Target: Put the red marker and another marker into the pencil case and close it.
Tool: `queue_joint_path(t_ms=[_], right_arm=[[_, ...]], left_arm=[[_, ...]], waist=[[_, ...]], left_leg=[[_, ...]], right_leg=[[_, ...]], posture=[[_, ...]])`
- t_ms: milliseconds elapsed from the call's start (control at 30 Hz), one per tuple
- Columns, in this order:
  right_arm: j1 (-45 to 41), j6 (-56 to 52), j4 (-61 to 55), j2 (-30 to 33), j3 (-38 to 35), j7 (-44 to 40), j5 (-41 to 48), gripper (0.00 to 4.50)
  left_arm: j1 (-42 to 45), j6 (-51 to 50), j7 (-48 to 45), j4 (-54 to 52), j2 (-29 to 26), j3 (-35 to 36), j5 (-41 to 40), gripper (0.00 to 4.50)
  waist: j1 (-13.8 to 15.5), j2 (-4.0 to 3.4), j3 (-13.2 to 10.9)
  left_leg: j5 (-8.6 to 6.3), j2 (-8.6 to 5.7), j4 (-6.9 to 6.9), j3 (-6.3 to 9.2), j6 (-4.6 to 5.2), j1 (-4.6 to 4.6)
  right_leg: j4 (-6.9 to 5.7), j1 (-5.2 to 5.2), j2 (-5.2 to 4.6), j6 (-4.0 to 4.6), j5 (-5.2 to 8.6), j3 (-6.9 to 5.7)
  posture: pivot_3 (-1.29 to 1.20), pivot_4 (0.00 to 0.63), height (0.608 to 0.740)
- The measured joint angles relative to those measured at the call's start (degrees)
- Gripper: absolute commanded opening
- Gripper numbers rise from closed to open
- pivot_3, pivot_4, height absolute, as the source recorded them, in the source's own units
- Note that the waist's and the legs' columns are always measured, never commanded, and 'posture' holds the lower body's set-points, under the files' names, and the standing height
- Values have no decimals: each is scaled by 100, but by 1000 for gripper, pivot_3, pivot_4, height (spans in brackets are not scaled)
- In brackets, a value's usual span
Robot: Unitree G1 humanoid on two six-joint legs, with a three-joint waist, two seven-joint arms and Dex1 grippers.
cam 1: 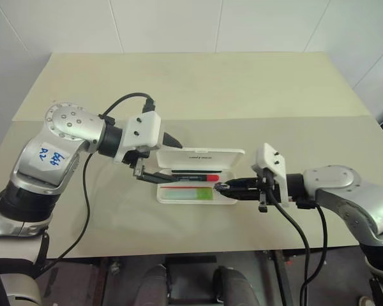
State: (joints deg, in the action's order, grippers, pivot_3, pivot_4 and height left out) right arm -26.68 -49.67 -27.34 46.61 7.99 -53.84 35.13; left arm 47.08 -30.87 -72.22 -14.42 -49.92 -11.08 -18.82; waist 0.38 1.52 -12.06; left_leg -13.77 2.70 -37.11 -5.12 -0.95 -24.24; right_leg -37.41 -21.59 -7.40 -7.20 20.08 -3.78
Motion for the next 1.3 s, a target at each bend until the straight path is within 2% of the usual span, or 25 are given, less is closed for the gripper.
queue_joint_path(t_ms=[233,600,633,967,1067,1133,1300], right_arm=[[-232,708,627,19,742,-461,-817,377],[-583,1213,1243,-105,944,-751,-1487,377],[-583,1216,1243,-107,946,-781,-1491,1134],[-582,1217,1245,-105,945,-919,-1501,4466],[-522,1195,1216,-17,815,-1046,-1390,4466],[-327,1112,1152,96,361,-1172,-1068,4466],[348,683,873,326,-1419,-1456,329,4466]], left_arm=[[-123,-170,69,-209,-53,115,-46,4184],[-159,-356,211,-330,-57,136,-104,4184],[-160,-361,213,-334,-57,136,-108,4184],[-158,-410,257,-352,-56,136,-121,4184],[-132,-390,261,-295,-45,151,-131,4184],[-45,-334,247,-190,-36,215,-156,4184],[507,63,99,768,-42,569,-178,4184]], waist=[[-44,0,0],[-40,0,0],[-38,0,0],[-42,0,0],[-34,0,0],[-2,1,-1],[69,1,-1]], left_leg=[[-1,0,-1,-1,1,1],[-1,2,0,-2,0,1],[-1,2,0,-2,0,1],[-1,2,0,-2,0,1],[-1,2,0,-2,0,0],[-2,2,-1,-1,1,-1],[-2,2,-3,-4,2,3]], right_leg=[[-2,-1,2,0,0,1],[-7,-1,3,0,0,1],[-7,-1,2,0,0,1],[-8,-1,2,0,0,1],[-8,-1,2,0,0,1],[-8,0,2,0,0,-1],[-5,1,4,-1,0,0]], posture=[[0,150,740],[0,150,740],[0,150,740],[0,150,740],[0,150,740],[0,150,740],[0,150,740]])
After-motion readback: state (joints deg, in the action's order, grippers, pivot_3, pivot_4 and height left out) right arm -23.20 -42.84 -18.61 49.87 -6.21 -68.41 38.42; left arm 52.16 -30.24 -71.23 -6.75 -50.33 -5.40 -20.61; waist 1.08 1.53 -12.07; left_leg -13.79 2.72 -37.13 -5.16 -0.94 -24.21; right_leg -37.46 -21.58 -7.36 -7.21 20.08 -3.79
